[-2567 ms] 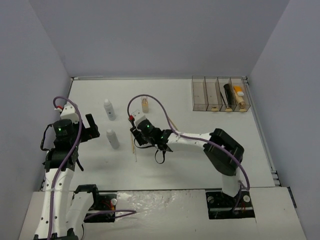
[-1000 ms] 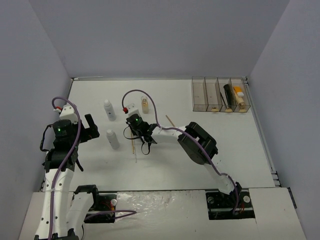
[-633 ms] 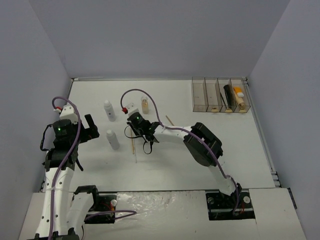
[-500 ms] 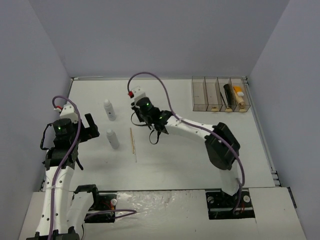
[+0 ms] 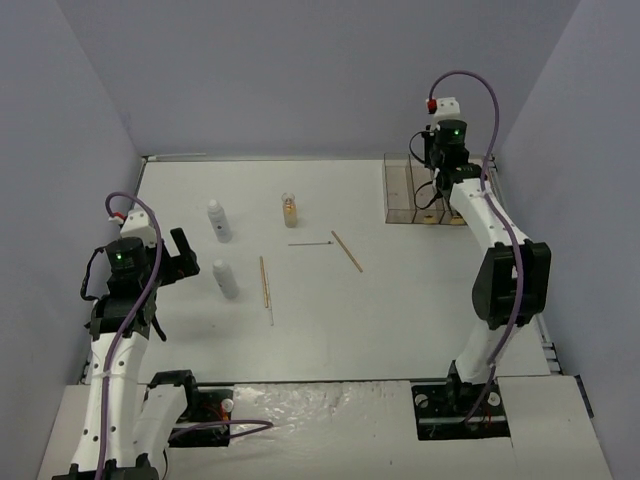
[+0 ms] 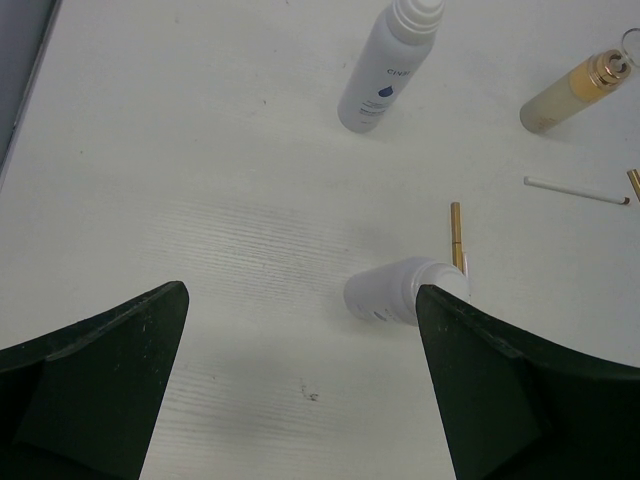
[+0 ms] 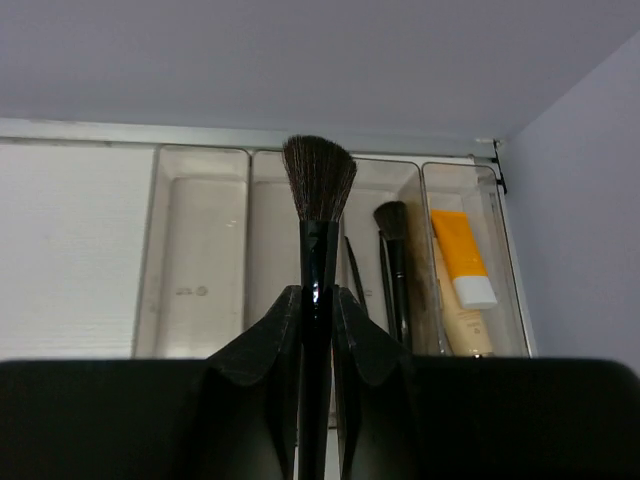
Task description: Organize the makeup
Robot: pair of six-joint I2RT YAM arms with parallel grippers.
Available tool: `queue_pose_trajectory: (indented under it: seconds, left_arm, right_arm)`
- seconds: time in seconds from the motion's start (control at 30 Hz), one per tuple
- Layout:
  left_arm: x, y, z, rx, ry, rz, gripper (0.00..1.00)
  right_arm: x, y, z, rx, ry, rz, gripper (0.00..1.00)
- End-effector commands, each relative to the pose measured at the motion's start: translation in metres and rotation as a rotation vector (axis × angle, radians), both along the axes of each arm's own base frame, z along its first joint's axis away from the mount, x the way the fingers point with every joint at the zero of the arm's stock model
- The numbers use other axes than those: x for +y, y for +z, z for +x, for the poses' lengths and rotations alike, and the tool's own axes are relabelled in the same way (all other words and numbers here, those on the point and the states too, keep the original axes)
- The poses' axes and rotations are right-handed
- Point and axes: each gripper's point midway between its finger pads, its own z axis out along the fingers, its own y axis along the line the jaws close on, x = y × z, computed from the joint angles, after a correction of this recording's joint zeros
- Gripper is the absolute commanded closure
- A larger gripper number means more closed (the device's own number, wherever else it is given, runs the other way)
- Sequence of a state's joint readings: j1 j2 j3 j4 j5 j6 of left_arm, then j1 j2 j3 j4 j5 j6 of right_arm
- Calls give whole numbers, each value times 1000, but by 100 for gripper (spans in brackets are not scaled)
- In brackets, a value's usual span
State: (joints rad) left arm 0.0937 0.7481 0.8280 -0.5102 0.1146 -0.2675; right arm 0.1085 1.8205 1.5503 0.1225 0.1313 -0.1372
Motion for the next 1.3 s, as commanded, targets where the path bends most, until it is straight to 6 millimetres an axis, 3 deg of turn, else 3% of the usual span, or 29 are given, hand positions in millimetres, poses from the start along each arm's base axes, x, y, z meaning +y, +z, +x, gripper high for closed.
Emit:
queue_pose_trajectory:
  seconds: [0.0, 0.17, 0.2, 0.27, 0.53, 0.67, 0.73, 0.9, 0.93, 1.0, 1.03, 1.1, 1.13, 1.17, 1.2, 1.27]
  left_arm:
    - [-5, 33, 13, -105, -20, -20, 3]
    - [-1, 32, 15, -92, -8, -12, 3]
    - [-1, 30, 15, -88, -9, -13, 3]
    - [-1, 30, 15, -86, -10, -14, 3]
    - [0, 24, 20, -60, -8, -24, 3]
    - [1, 26, 20, -64, -7, -25, 3]
    - [0, 27, 20, -68, -11, -29, 3]
    - [-3, 31, 20, -85, -21, -35, 3]
    - [-3, 31, 19, -84, -21, -35, 3]
    - [-3, 32, 19, -90, -23, -36, 3]
    - [-3, 33, 19, -93, -24, -35, 3]
    - [-2, 35, 18, -101, -19, -32, 3]
    - [-2, 35, 17, -104, -17, -31, 3]
    - [-2, 36, 17, -109, -15, -29, 3]
    - [-2, 36, 16, -115, -14, -28, 3]
    - [-2, 37, 14, -124, -16, -29, 3]
  right_arm:
    - [-23, 2, 36, -23, 2, -72, 100]
    - [-63, -42, 67, 45, -30, -147, 100]
    - [-80, -40, 70, 41, -52, -153, 100]
    - [-93, -55, 76, 58, -64, -154, 100]
    - [-110, -100, 87, 98, -57, -121, 100]
    - [-104, -97, 87, 90, -49, -89, 68]
    - [-100, -82, 83, 77, -51, -81, 61]
    - [-59, -31, 56, 18, 29, -46, 50]
    - [-47, -14, 48, -4, 63, -28, 49]
    - [-7, -18, 29, 21, 143, 35, 48]
    - [10, -6, 16, 10, 179, 62, 47]
    - [58, -24, -10, 73, 256, 121, 47]
    - [76, -21, -25, 78, 286, 131, 47]
    - [77, -35, -32, 111, 277, 140, 47]
    - [112, -43, -52, 137, 338, 134, 46]
    - [153, -71, -85, 209, 417, 129, 45]
